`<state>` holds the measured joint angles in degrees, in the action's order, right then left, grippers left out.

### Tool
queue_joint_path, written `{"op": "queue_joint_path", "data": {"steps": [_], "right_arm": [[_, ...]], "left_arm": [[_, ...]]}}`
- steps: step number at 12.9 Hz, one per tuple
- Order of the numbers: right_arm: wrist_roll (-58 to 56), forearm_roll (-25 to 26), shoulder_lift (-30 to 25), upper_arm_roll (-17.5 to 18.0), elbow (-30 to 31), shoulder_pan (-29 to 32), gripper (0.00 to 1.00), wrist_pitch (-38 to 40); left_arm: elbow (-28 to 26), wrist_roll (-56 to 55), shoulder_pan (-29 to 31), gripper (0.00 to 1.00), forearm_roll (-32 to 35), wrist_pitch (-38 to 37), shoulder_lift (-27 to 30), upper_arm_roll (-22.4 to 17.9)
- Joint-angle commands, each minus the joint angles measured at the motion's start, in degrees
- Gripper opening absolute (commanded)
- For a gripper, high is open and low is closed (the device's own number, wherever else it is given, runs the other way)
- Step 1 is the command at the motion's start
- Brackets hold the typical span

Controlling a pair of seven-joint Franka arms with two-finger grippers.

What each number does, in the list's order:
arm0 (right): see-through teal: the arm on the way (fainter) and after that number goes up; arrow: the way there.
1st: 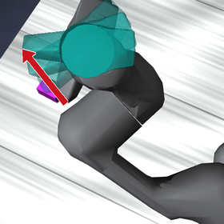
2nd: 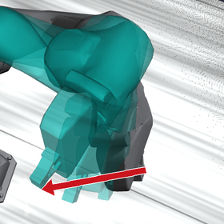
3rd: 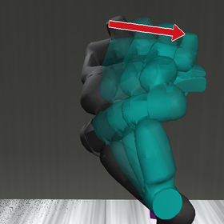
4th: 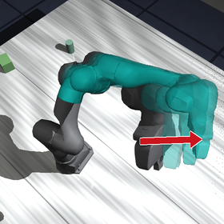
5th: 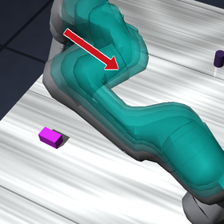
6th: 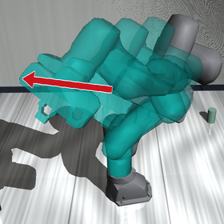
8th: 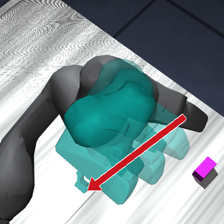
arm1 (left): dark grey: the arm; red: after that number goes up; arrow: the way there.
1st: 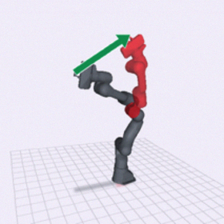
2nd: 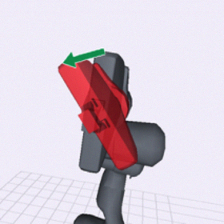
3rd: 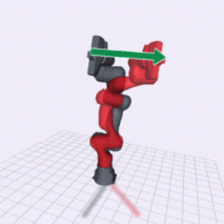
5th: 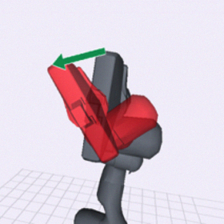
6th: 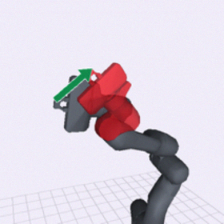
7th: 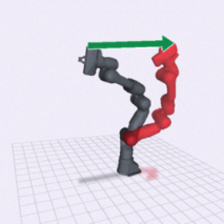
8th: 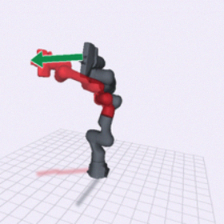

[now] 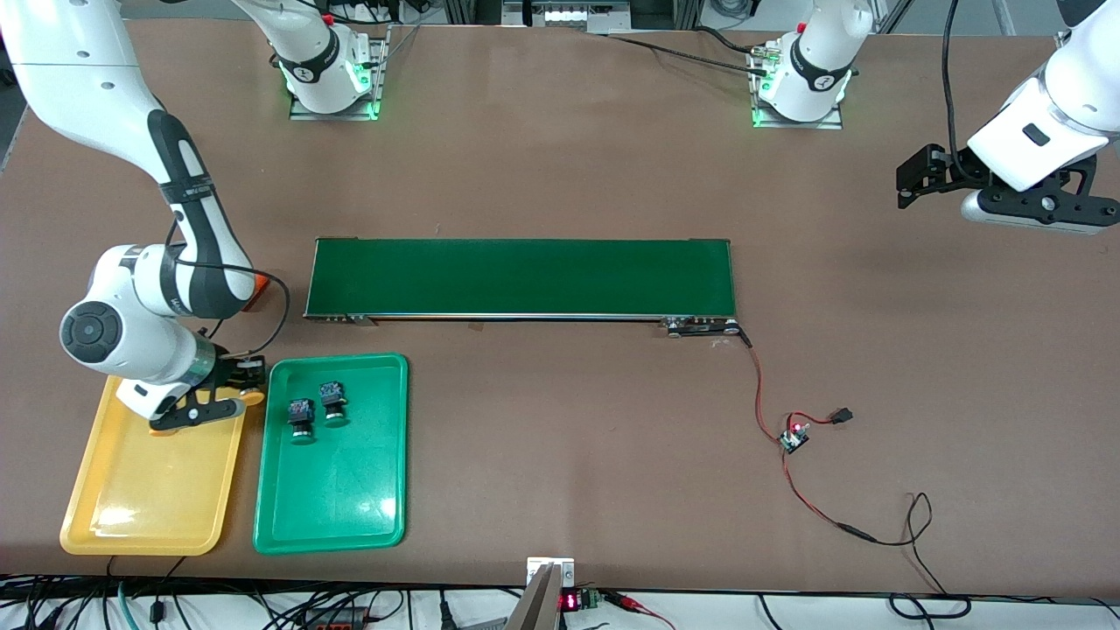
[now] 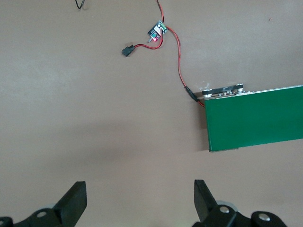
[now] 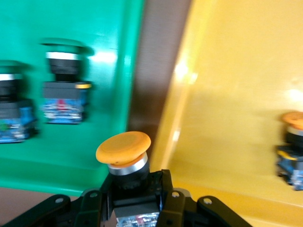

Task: Sort buttons by color to trays
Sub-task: 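Lower the yellow button into the yellow tray, open and lift the right gripper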

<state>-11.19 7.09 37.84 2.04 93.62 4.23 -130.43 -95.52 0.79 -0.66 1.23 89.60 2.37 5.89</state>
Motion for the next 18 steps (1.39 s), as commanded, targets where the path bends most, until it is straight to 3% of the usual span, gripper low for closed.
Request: {"op": "queue_joint_path", "data": {"steps": [1, 3, 6, 7, 8, 11, 13, 18], "right_arm": [[-5.2, 0.9, 1.8, -1.5, -1.4, 1.5, 0.07, -2.2], [-7.9, 0.9, 2.9, -1.9, -1.4, 2.7, 0.08, -4.7], [-8.0, 0.8, 3.6, -2.2, -1.4, 2.8, 0.34, -6.2], [-7.5, 0.7, 3.6, -2.2, -1.4, 2.9, 0.70, -6.2], [-7.1, 0.5, 3.6, -2.2, -1.3, 3.0, 1.00, -6.4], [-7.0, -0.6, 2.0, -2.2, -1.3, 2.7, 1.00, -6.3], [-4.7, -4.2, -1.1, -2.2, -1.0, 2.1, 1.00, -4.0], [2.0, -4.2, -15.4, -2.2, -1.3, -1.8, 1.00, 16.2]], "left_arm": [[2.4, -0.4, -0.1, 1.00, -0.4, -1.7, -1.1, 0.1], [2.4, -0.5, -0.1, 1.00, -0.4, -1.7, -1.1, 0.1], [2.4, -0.5, -0.1, 1.00, -0.4, -1.7, -1.1, 0.1], [2.4, -0.5, -0.1, 1.00, -0.4, -1.7, -1.1, 0.1], [2.4, -0.5, -0.1, 1.00, -0.4, -1.7, -1.1, 0.1], [2.4, -0.5, -0.1, 1.00, -0.4, -1.7, -1.1, 0.1], [2.4, -0.5, -0.1, 1.00, -0.4, -1.7, -1.1, 0.1], [2.4, -0.5, -0.1, 1.00, -0.4, -1.7, -1.1, 0.1]]}}
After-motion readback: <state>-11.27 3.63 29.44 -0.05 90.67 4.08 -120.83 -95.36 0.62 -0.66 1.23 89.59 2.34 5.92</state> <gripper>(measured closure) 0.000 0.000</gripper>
